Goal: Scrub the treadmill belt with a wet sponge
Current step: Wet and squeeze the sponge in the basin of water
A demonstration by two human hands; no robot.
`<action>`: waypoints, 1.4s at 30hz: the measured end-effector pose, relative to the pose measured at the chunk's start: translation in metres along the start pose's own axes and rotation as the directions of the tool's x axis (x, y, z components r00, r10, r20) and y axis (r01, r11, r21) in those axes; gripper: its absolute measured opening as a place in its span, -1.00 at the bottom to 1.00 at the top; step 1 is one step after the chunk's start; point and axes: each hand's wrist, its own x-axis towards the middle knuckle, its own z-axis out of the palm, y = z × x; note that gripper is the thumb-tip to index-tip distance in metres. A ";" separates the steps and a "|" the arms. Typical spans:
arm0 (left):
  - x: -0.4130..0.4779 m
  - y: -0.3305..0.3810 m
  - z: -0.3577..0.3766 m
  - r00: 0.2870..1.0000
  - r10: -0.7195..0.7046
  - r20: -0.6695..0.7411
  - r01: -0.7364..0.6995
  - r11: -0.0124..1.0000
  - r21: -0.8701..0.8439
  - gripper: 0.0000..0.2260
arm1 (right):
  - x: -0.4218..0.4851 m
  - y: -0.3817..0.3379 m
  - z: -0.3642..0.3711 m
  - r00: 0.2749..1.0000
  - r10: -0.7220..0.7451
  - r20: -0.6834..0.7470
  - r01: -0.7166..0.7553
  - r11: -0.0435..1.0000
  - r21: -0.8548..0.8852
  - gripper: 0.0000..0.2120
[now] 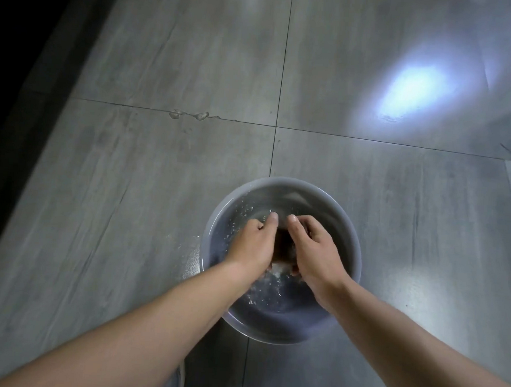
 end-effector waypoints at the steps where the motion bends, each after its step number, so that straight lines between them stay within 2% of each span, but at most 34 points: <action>1: -0.002 0.001 -0.003 0.999 -0.018 0.048 0.021 0.998 -0.063 -0.59 | -0.001 -0.001 -0.005 1.000 -0.027 0.005 0.027 1.000 0.010 -0.86; 3: -0.008 0.002 -0.003 0.994 0.045 0.102 -0.031 0.990 -0.138 -0.65 | -0.002 -0.005 -0.010 0.999 -0.039 0.014 0.039 0.999 0.037 -0.89; 4: -0.011 0.002 -0.001 0.992 0.102 0.080 -0.090 0.986 -0.137 -0.64 | -0.003 -0.005 -0.009 1.000 -0.014 0.018 0.013 0.999 0.048 -0.85; 7: -0.021 -0.002 0.011 0.964 0.242 -0.111 -0.241 0.970 0.021 -0.56 | -0.008 -0.010 0.001 0.997 0.066 0.033 -0.069 0.992 0.102 -0.67; 9: -0.027 0.002 0.015 0.953 0.257 -0.163 -0.245 0.965 0.091 -0.56 | -0.010 -0.009 0.006 0.997 0.069 0.045 -0.076 0.983 0.170 -0.61; 13: -0.028 0.017 0.012 0.953 0.277 -0.122 -0.241 0.939 0.245 -0.58 | -0.012 -0.011 0.006 0.995 0.065 0.079 -0.083 0.965 0.250 -0.57; 17: -0.025 0.018 0.009 0.970 0.225 -0.088 -0.203 0.957 0.208 -0.57 | -0.013 -0.012 0.007 0.991 0.078 0.105 -0.101 0.965 0.242 -0.52; 20: -0.025 0.014 0.010 0.980 0.168 -0.106 -0.151 0.976 0.155 -0.58 | -0.013 -0.010 0.007 0.994 0.071 0.088 -0.089 0.972 0.216 -0.68; 25: -0.029 0.013 0.014 0.986 0.097 -0.132 -0.083 0.991 0.109 -0.59 | -0.014 -0.008 0.007 0.999 0.019 0.040 -0.025 0.986 0.167 -0.69; 29: -0.026 0.013 0.014 0.992 0.031 -0.125 -0.021 0.996 0.082 -0.61 | -0.007 -0.005 0.009 1.000 0.002 -0.024 -0.001 1.000 0.013 -0.59; 31: -0.023 0.017 0.011 0.997 -0.052 -0.055 0.053 0.998 0.016 -0.66 | -0.003 -0.007 0.007 1.000 -0.008 -0.015 0.007 0.999 -0.048 -0.69; 35: -0.018 0.024 -0.008 0.972 -0.160 0.172 0.187 0.970 -0.155 -0.74 | 0.001 -0.016 -0.008 0.999 -0.036 -0.028 0.032 0.989 -0.141 -0.68; 38: -0.020 0.024 -0.024 0.941 -0.211 0.265 0.263 0.948 -0.180 -0.67 | -0.007 -0.024 -0.020 0.997 0.068 0.047 -0.069 0.997 0.018 -0.87; 40: -0.025 0.026 -0.034 0.938 -0.205 0.279 0.256 0.954 -0.157 -0.63 | -0.018 -0.030 -0.024 0.979 0.162 0.126 -0.182 0.967 0.177 -0.78; 42: -0.035 0.029 -0.043 0.949 -0.156 0.273 0.204 0.967 -0.155 -0.69 | -0.031 -0.037 -0.027 0.943 0.249 0.220 -0.312 0.892 0.326 -0.75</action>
